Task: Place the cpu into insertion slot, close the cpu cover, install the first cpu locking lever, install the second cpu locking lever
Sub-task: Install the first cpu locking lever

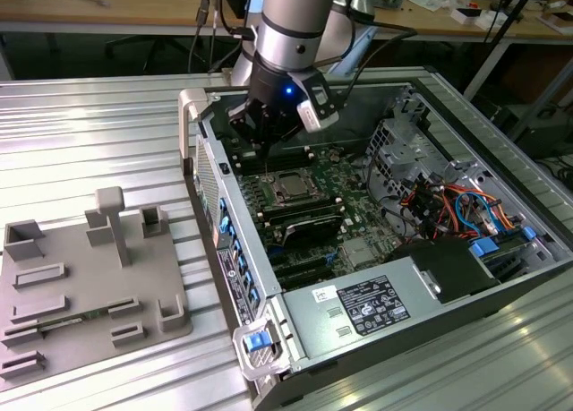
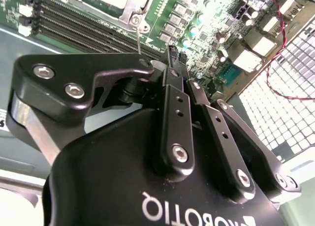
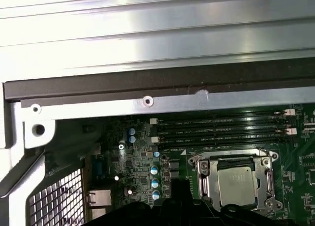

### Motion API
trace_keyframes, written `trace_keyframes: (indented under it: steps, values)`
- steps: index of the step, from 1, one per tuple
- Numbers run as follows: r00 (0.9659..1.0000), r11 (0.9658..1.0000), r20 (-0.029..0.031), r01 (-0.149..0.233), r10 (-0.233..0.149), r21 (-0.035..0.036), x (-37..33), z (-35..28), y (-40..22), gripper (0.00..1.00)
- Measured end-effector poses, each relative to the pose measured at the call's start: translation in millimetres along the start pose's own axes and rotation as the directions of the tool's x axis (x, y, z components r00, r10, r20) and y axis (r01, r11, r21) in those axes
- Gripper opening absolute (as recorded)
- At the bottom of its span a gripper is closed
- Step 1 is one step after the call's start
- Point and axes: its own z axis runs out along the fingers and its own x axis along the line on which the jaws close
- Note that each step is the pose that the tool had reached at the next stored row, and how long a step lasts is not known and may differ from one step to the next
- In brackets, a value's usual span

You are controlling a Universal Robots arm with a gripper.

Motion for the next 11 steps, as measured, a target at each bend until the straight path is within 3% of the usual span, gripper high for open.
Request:
trace_keyframes:
  steps: [7, 10, 11]
  values:
    - [0.9986, 0.9986, -0.0016, 0.052, -0.052, 0.0006, -0.3, 2.8, 9.2, 0.11]
    - [0.9982, 0.9982, -0.0026, 0.06, -0.06, 0.0006, -5.5, 3.4, 10.6, 0.11]
    - [0.998, 0.998, -0.0033, 0.063, -0.063, 0.0006, -10.1, 3.8, 11.1, 0.11]
